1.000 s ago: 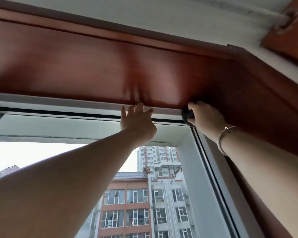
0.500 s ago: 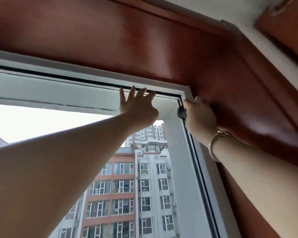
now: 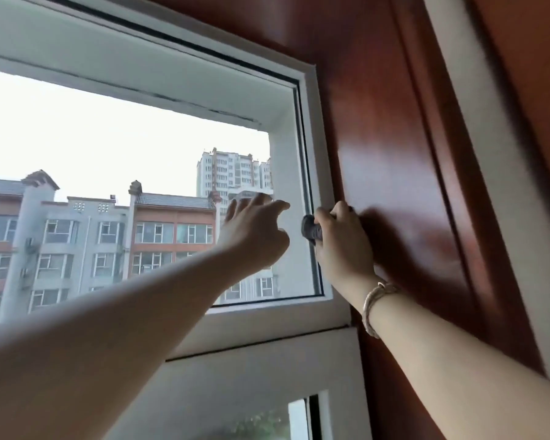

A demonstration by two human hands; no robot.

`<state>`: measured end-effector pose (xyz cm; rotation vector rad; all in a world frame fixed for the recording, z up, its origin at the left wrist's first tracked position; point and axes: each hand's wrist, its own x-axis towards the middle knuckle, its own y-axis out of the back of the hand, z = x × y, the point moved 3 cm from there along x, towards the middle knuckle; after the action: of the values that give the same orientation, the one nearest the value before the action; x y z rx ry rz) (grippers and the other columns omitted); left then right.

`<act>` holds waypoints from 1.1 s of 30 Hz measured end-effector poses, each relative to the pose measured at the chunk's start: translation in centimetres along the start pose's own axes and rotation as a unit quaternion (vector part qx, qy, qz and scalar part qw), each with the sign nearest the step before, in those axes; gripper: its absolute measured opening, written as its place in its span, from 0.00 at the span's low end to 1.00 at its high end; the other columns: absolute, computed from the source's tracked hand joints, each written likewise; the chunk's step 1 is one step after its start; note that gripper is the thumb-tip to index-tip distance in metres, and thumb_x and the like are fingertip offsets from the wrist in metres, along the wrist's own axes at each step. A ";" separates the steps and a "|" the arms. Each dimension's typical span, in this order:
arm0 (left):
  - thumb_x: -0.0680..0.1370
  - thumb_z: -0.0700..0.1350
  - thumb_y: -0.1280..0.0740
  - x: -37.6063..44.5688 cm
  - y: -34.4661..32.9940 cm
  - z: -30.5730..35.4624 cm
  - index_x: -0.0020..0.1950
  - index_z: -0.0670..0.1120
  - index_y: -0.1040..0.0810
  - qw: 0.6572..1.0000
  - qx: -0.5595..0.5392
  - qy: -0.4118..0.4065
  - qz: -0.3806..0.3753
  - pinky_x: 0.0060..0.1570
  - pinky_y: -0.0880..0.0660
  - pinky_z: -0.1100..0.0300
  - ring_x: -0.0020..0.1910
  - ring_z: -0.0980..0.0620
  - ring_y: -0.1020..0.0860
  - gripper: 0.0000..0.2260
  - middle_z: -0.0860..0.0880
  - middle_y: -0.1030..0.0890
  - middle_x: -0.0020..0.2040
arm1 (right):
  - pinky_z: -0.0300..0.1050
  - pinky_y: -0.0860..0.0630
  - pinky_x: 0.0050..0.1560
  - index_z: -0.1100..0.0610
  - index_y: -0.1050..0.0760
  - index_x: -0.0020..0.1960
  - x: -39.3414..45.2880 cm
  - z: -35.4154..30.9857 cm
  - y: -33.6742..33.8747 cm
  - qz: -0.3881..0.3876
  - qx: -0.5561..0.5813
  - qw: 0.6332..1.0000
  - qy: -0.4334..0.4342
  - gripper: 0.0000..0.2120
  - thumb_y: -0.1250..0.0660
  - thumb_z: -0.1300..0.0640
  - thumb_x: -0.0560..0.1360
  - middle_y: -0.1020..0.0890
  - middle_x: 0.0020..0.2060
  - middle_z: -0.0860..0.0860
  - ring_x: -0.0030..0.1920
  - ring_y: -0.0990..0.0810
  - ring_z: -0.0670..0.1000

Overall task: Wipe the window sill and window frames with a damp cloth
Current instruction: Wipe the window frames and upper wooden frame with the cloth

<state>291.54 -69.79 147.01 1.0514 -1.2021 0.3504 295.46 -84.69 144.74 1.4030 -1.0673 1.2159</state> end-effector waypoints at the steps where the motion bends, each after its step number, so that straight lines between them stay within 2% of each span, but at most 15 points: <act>1: 0.73 0.39 0.39 -1.1 -0.6 0.0 0.73 0.55 0.34 1.000 -0.009 0.010 -0.011 0.73 0.50 0.52 0.72 0.49 0.41 0.28 0.51 0.35 0.73 | 0.51 0.27 0.46 0.57 0.27 0.54 -1.6 0.0 -0.1 -0.014 0.004 1.000 -0.005 0.15 0.33 0.68 0.69 0.28 0.50 0.56 0.52 0.28 0.58; 4: 0.73 0.38 0.40 -4.0 -1.9 0.2 0.72 0.56 0.33 0.998 -0.028 0.033 -0.044 0.70 0.45 0.54 0.70 0.49 0.40 0.28 0.52 0.34 0.71 | 0.51 0.27 0.43 0.58 0.27 0.49 -5.6 0.1 -0.1 -0.047 0.010 0.999 -0.021 0.13 0.35 0.70 0.68 0.29 0.47 0.56 0.47 0.27 0.59; 7: 0.73 0.38 0.40 -6.8 -2.7 0.5 0.72 0.56 0.34 0.995 -0.048 0.051 -0.077 0.69 0.43 0.53 0.70 0.48 0.41 0.28 0.53 0.34 0.71 | 0.48 0.29 0.40 0.58 0.27 0.50 -7.8 0.1 0.5 -0.122 0.008 0.991 -0.051 0.10 0.36 0.67 0.70 0.28 0.48 0.56 0.47 0.25 0.60; 10: 0.72 0.37 0.40 -9.3 -3.1 0.6 0.72 0.56 0.33 0.990 -0.061 0.069 -0.109 0.70 0.44 0.53 0.70 0.47 0.41 0.29 0.53 0.35 0.71 | 0.44 0.32 0.39 0.57 0.27 0.45 -7.2 0.4 2.0 -0.197 0.088 0.970 -0.111 0.04 0.34 0.63 0.71 0.23 0.45 0.56 0.47 0.22 0.60; 12: 0.72 0.38 0.40 -10.4 -2.6 0.7 0.71 0.56 0.32 0.988 -0.074 0.080 -0.108 0.69 0.42 0.53 0.70 0.47 0.41 0.28 0.52 0.34 0.71 | 0.41 0.33 0.38 0.55 0.28 0.41 -7.3 0.5 3.7 -0.214 0.141 0.953 -0.160 0.06 0.31 0.62 0.70 0.21 0.39 0.53 0.46 0.21 0.57; 14: 0.73 0.38 0.40 -11.4 -1.8 1.0 0.69 0.55 0.31 0.986 -0.094 0.087 -0.105 0.68 0.41 0.53 0.69 0.46 0.39 0.26 0.51 0.32 0.69 | 0.40 0.30 0.40 0.55 0.28 0.41 -8.4 -0.1 5.7 -0.216 0.176 0.941 -0.191 0.07 0.29 0.59 0.70 0.20 0.39 0.52 0.45 0.21 0.56; 16: 0.74 0.38 0.40 -12.5 -1.3 1.6 0.68 0.53 0.29 0.983 -0.123 0.086 -0.105 0.68 0.40 0.53 0.68 0.45 0.36 0.23 0.48 0.30 0.68 | 0.46 0.23 0.44 0.56 0.26 0.43 -10.1 -0.9 8.0 -0.202 0.237 0.924 -0.223 0.06 0.29 0.57 0.71 0.19 0.39 0.52 0.44 0.20 0.55; 18: 0.73 0.38 0.40 -13.5 -0.9 2.5 0.66 0.51 0.27 0.978 -0.163 0.074 -0.110 0.66 0.37 0.54 0.66 0.45 0.34 0.22 0.47 0.28 0.66 | 0.48 0.22 0.46 0.55 0.24 0.45 -11.6 -1.5 10.5 -0.181 0.274 0.912 -0.246 0.05 0.29 0.57 0.71 0.18 0.40 0.51 0.44 0.20 0.54; 21: 0.72 0.37 0.39 -15.0 -0.6 3.8 0.64 0.49 0.26 0.967 -0.223 0.055 -0.111 0.65 0.35 0.55 0.66 0.47 0.33 0.21 0.48 0.27 0.65 | 0.44 0.24 0.44 0.56 0.24 0.47 -13.0 -2.1 14.1 -0.169 0.272 0.910 -0.263 0.05 0.30 0.57 0.73 0.19 0.41 0.50 0.44 0.20 0.51; 24: 0.73 0.37 0.39 -17.1 -0.4 4.4 0.65 0.47 0.26 0.958 -0.251 0.045 -0.134 0.64 0.33 0.55 0.65 0.47 0.31 0.21 0.47 0.27 0.65 | 0.42 0.26 0.46 0.57 0.24 0.50 -14.0 -2.3 16.5 -0.158 0.220 0.921 -0.279 0.07 0.30 0.59 0.73 0.20 0.42 0.48 0.44 0.21 0.49; 28: 0.72 0.37 0.39 -18.1 0.1 3.3 0.63 0.46 0.25 0.963 -0.225 0.044 -0.141 0.63 0.33 0.54 0.63 0.46 0.30 0.20 0.47 0.27 0.64 | 0.36 0.29 0.41 0.56 0.23 0.51 -14.6 -2.3 16.3 -0.148 0.155 0.934 -0.286 0.08 0.30 0.61 0.72 0.19 0.44 0.50 0.44 0.21 0.50; 31: 0.73 0.37 0.39 -17.2 0.4 1.6 0.65 0.46 0.26 0.969 -0.205 0.065 -0.124 0.64 0.36 0.57 0.65 0.47 0.33 0.20 0.47 0.28 0.65 | 0.26 0.33 0.31 0.56 0.23 0.52 -14.1 -2.5 13.5 -0.161 0.141 0.938 -0.272 0.10 0.33 0.65 0.73 0.18 0.46 0.53 0.40 0.22 0.48; 33: 0.73 0.37 0.40 -16.4 -0.1 0.4 0.65 0.46 0.27 0.968 -0.201 0.080 -0.124 0.64 0.35 0.56 0.65 0.47 0.34 0.20 0.47 0.28 0.65 | 0.29 0.32 0.36 0.57 0.23 0.54 -13.1 -2.3 11.1 -0.165 0.132 0.943 -0.256 0.12 0.34 0.66 0.72 0.18 0.48 0.54 0.42 0.22 0.49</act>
<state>285.20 -65.39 132.51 0.7889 -0.9338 -0.0082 282.63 -83.85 133.08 2.0907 -0.9711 0.7818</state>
